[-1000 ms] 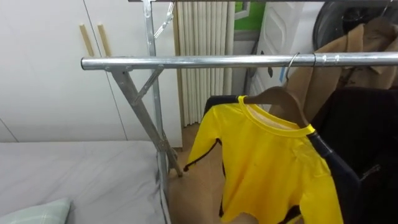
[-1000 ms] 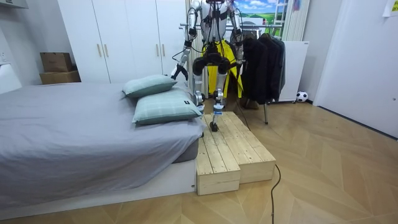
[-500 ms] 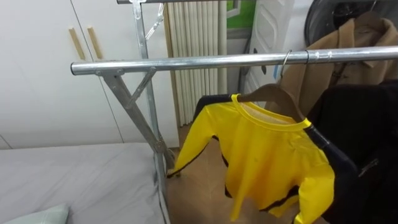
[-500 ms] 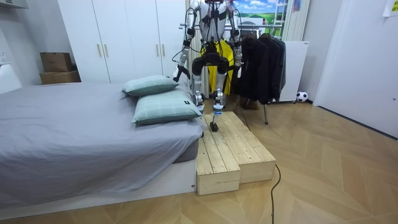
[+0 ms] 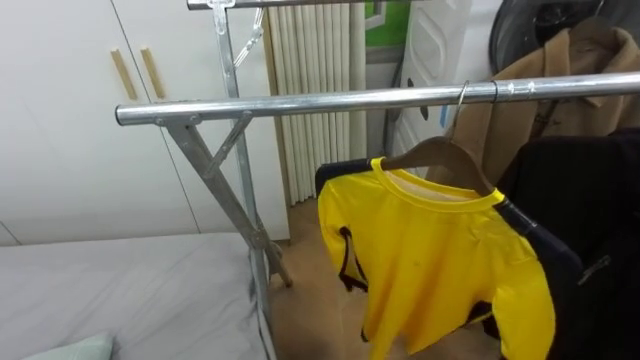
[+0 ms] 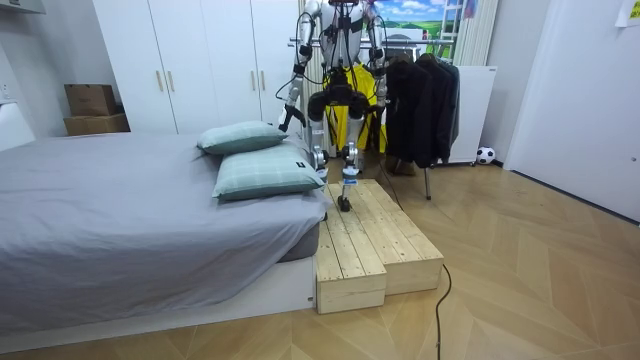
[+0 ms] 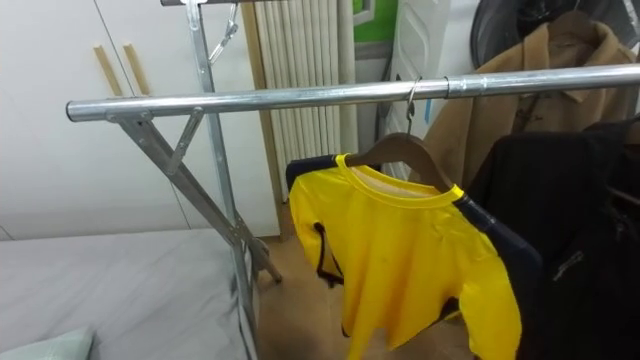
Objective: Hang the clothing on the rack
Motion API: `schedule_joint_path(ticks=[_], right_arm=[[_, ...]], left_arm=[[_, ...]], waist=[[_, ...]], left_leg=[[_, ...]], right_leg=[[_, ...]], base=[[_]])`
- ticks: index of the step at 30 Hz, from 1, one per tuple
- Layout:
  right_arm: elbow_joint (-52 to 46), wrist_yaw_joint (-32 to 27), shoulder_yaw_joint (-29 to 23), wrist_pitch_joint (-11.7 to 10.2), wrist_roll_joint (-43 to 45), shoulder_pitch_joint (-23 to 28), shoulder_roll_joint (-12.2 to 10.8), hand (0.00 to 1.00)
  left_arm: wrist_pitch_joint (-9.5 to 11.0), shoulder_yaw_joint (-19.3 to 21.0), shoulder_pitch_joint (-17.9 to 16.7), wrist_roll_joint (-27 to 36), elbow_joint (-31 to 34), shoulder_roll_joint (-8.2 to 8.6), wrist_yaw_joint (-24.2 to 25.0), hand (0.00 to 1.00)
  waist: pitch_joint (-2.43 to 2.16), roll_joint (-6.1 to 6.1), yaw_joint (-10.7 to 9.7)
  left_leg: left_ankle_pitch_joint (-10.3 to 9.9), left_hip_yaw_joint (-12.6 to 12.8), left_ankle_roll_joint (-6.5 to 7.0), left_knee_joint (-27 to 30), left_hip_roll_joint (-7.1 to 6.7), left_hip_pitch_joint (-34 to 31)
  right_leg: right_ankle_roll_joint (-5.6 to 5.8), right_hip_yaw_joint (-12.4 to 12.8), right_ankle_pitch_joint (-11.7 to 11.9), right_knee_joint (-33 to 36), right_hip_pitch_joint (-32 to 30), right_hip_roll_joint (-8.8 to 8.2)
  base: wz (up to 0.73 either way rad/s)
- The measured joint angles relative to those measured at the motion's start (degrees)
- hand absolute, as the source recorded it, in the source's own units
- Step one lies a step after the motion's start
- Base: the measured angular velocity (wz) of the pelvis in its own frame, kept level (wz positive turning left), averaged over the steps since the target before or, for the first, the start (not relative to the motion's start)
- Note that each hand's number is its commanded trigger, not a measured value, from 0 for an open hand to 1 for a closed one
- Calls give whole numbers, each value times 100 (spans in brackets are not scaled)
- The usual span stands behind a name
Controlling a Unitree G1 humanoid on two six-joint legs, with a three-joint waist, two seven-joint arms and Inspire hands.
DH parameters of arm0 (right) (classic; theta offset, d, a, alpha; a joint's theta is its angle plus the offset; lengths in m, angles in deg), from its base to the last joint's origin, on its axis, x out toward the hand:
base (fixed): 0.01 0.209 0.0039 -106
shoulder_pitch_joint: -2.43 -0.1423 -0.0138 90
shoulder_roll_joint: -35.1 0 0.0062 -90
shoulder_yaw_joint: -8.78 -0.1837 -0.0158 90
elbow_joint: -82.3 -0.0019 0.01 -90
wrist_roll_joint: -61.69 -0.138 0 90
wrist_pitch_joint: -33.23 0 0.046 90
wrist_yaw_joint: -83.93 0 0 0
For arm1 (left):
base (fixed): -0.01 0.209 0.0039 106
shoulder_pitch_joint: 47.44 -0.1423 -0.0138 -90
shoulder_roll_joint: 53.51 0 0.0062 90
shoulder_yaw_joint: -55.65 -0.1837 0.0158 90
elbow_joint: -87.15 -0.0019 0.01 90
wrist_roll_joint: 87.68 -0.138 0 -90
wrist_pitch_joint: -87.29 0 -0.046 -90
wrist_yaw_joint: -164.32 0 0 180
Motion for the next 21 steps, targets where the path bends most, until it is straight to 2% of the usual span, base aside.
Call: schedule_joint_path(ticks=[5, 12, 15, 21], right_arm=[[1, -67, 123, -1, -51, -18, -1, 0], [131, -74, 115, 14, -68, -51, -4, 0], [204, -74, 110, 49, -68, -88, 0, 0], [205, -70, 105, 197, -68, -101, 15, 0]], left_arm=[[0, -78, 9, 6, 0, -6, -1, 0], [-54, -127, 7, -21, -4, -11, 64, 0], [-140, -119, 15, -54, -4, -23, 110, 0], [-204, -117, 19, -56, -3, -31, 182, 0]], waist=[[-7, -16, -3], [-3, 15, -5], [-15, 4, -7], [-31, 4, -7]], left_leg=[[0, -9, 1, 4, -3, -7], [9, -39, 15, 2, -12, 10], [8, -48, 15, 5, -12, 24], [8, -73, 14, 36, -11, 19]], right_leg=[[18, -13, 12, -15, -1, -6], [-24, -71, 38, -25, 52, -23], [13, -86, -1, -24, 91, -27], [6, -112, -14, 1, 98, -36]], base=[[0], [4], [4], [2]])
